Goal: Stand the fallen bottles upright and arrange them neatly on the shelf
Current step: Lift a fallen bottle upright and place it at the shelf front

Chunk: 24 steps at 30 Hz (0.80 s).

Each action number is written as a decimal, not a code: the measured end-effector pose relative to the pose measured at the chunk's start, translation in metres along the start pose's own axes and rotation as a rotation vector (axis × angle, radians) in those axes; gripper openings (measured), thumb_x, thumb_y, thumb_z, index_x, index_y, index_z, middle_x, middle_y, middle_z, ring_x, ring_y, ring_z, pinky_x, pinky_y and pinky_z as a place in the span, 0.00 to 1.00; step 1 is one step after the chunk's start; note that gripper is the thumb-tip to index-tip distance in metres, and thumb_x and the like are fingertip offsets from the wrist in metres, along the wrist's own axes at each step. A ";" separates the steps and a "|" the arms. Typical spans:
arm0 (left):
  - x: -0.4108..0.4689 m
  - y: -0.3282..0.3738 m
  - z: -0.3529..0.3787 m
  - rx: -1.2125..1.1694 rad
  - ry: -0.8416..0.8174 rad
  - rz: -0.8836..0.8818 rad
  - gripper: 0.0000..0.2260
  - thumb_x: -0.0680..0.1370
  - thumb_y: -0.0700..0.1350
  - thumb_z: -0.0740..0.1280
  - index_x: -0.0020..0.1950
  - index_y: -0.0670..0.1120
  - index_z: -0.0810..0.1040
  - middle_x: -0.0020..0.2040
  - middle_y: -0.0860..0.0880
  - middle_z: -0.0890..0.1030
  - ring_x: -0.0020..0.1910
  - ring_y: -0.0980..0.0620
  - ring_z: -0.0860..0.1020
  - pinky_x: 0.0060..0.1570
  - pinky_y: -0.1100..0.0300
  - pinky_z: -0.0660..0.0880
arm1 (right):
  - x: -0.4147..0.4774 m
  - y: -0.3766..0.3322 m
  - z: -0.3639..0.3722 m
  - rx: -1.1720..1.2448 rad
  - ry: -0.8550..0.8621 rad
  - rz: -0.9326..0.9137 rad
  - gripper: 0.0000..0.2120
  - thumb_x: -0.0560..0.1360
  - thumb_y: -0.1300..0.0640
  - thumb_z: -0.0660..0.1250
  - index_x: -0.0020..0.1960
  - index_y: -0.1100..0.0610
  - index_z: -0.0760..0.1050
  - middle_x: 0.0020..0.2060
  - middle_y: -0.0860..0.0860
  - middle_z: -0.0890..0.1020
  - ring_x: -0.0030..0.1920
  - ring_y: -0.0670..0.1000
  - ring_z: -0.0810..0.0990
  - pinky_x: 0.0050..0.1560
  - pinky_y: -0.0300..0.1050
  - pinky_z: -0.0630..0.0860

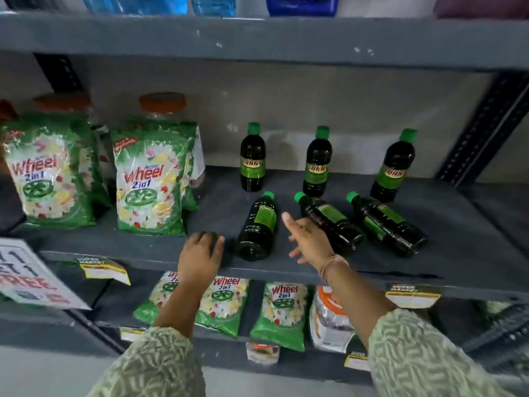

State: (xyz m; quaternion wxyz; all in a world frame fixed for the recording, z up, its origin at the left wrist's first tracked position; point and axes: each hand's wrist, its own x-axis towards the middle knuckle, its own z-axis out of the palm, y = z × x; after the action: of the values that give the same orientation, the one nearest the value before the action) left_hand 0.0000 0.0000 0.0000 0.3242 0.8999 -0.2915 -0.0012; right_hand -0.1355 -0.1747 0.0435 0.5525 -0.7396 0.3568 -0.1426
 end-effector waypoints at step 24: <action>0.005 -0.021 0.027 0.253 -0.085 0.150 0.31 0.73 0.56 0.42 0.69 0.43 0.65 0.72 0.43 0.67 0.72 0.42 0.61 0.72 0.49 0.56 | 0.051 0.007 0.042 -0.089 0.259 -0.396 0.34 0.61 0.53 0.77 0.62 0.58 0.66 0.54 0.49 0.73 0.55 0.45 0.72 0.57 0.36 0.71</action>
State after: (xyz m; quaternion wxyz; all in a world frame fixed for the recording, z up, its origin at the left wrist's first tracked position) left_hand 0.0101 -0.0060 -0.0326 0.1949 0.9085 -0.3691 0.0219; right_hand -0.0770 -0.1804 0.0135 0.4302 -0.7943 0.2788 -0.3260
